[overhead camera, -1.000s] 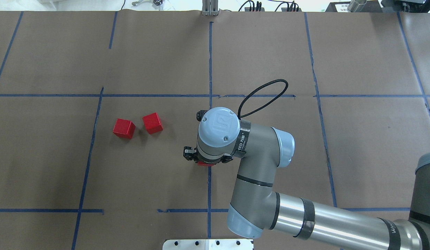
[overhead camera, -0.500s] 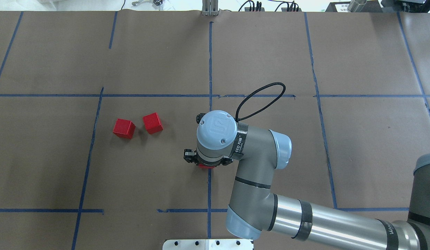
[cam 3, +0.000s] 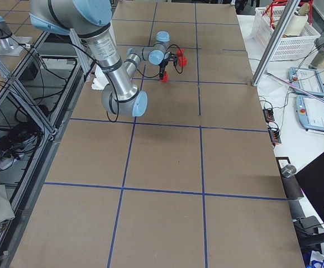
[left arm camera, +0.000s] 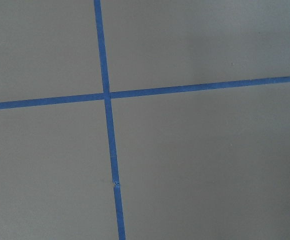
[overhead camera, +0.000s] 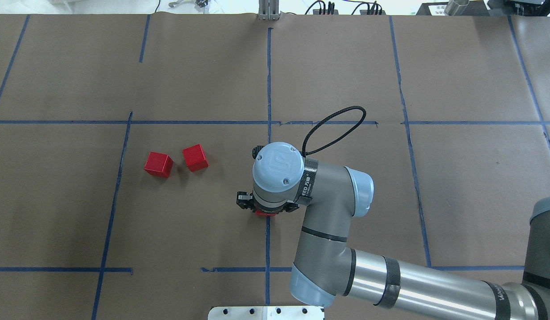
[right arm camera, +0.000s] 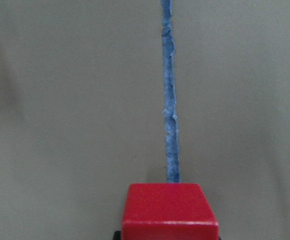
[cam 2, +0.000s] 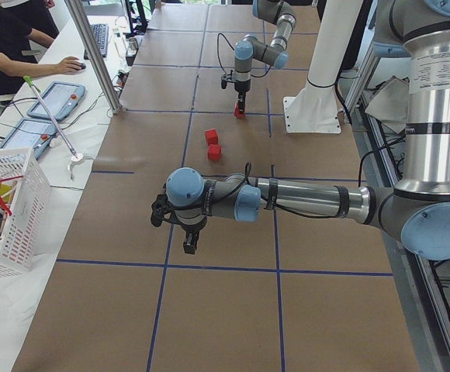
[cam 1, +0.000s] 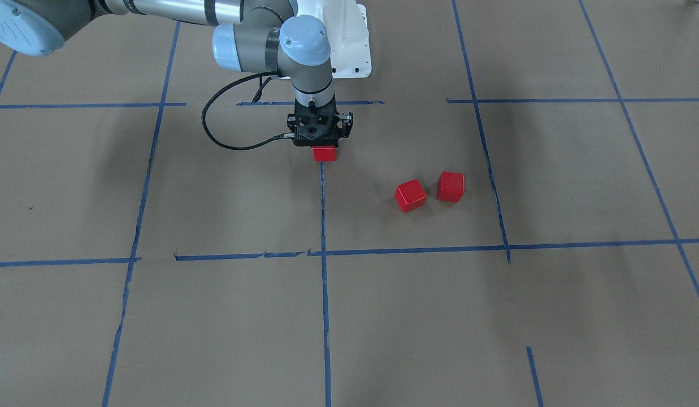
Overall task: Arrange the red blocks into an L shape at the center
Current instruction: 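Lower the red cube at the grid center and open the right gripper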
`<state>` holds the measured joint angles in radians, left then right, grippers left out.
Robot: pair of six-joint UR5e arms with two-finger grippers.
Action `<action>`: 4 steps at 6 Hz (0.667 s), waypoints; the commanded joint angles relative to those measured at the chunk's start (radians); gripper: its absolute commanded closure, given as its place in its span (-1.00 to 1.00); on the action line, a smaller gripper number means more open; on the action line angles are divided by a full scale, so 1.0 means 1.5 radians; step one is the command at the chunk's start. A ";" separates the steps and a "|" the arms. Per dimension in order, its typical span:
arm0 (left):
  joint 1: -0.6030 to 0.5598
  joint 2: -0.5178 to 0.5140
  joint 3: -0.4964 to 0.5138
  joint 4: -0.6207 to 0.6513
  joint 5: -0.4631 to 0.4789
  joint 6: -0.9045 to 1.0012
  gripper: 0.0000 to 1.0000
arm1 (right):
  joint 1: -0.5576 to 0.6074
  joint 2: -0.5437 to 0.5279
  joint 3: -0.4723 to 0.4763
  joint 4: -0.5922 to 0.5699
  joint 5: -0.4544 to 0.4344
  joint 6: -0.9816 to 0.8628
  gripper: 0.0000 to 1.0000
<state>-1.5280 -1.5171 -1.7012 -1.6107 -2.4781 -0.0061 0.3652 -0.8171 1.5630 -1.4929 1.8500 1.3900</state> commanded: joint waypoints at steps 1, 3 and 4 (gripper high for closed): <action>0.000 0.000 0.000 0.000 0.000 0.000 -1.00 | 0.000 -0.001 0.000 -0.001 0.000 -0.001 0.01; 0.000 0.000 0.000 0.000 -0.001 0.000 -1.00 | 0.000 -0.002 0.001 -0.001 -0.011 -0.001 -0.99; 0.000 0.000 0.000 0.000 -0.001 0.000 -1.00 | 0.000 0.001 0.002 -0.002 -0.012 -0.001 -1.00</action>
<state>-1.5279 -1.5171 -1.7012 -1.6107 -2.4786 -0.0061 0.3651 -0.8191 1.5649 -1.4946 1.8353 1.3883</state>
